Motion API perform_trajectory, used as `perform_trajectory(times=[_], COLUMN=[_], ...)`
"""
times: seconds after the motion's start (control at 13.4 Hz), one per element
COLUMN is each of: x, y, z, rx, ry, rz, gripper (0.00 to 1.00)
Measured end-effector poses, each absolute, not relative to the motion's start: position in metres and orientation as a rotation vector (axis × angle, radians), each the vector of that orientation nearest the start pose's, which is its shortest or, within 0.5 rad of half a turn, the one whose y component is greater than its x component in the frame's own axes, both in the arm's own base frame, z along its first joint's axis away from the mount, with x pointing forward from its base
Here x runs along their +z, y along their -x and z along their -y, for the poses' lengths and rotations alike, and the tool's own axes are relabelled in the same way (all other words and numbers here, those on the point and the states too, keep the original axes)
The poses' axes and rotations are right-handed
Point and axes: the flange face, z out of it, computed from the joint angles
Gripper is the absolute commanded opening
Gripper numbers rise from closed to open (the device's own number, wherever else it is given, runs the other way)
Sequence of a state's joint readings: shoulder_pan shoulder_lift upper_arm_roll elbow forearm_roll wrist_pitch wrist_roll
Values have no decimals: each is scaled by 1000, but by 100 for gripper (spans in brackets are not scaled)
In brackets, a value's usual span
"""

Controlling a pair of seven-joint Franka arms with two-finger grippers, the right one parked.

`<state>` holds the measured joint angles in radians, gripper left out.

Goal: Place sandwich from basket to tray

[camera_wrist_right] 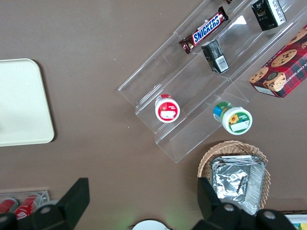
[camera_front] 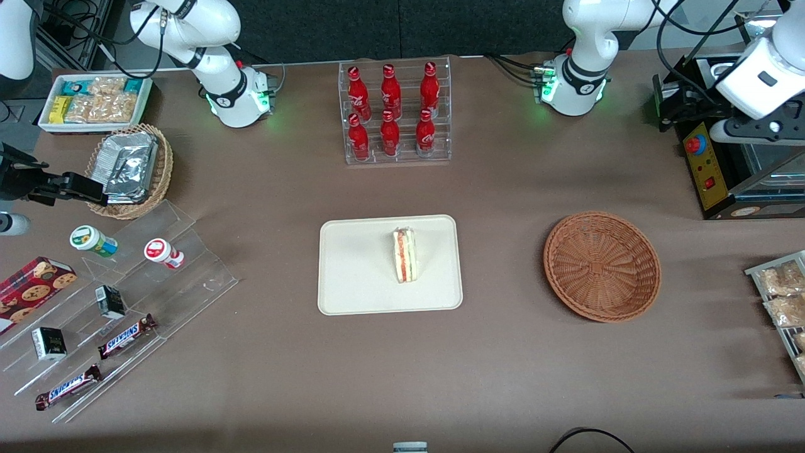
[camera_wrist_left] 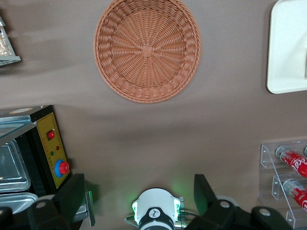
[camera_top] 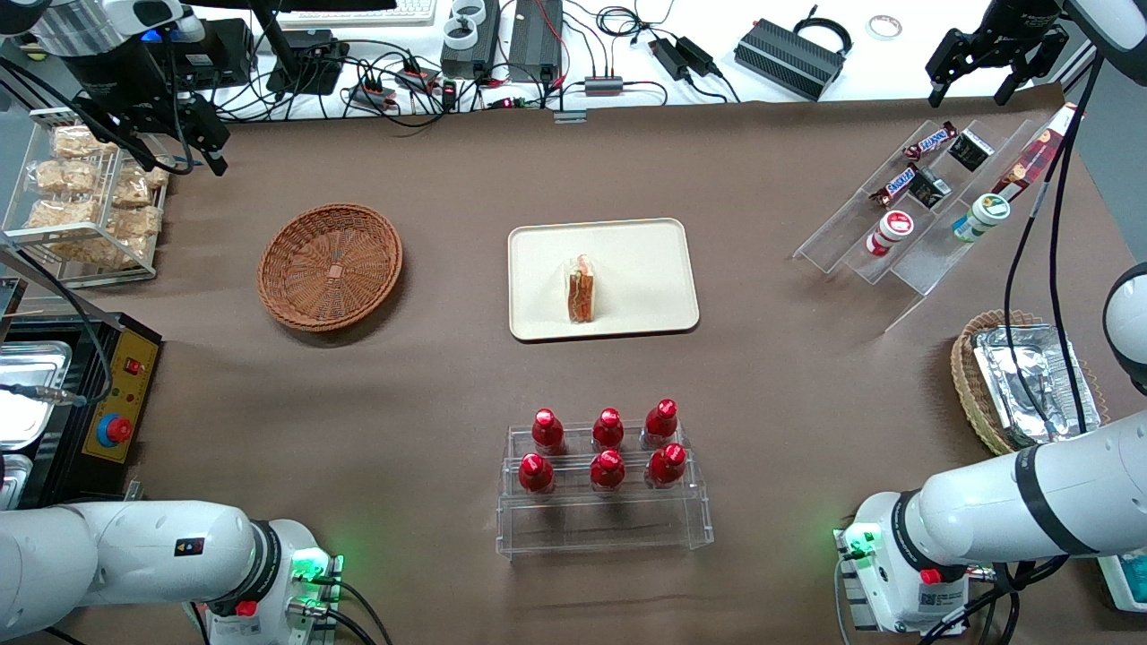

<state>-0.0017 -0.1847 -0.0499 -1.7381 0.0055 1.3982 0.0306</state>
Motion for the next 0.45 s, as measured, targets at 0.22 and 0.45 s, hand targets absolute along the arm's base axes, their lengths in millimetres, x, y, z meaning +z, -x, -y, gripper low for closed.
perform_trajectory(times=[0.22,0.45], x=[626,623], y=[-490,-509], z=[23,24], rx=[238,239], ry=[3117,3119], rz=[-114,-80], gripper=[100,100])
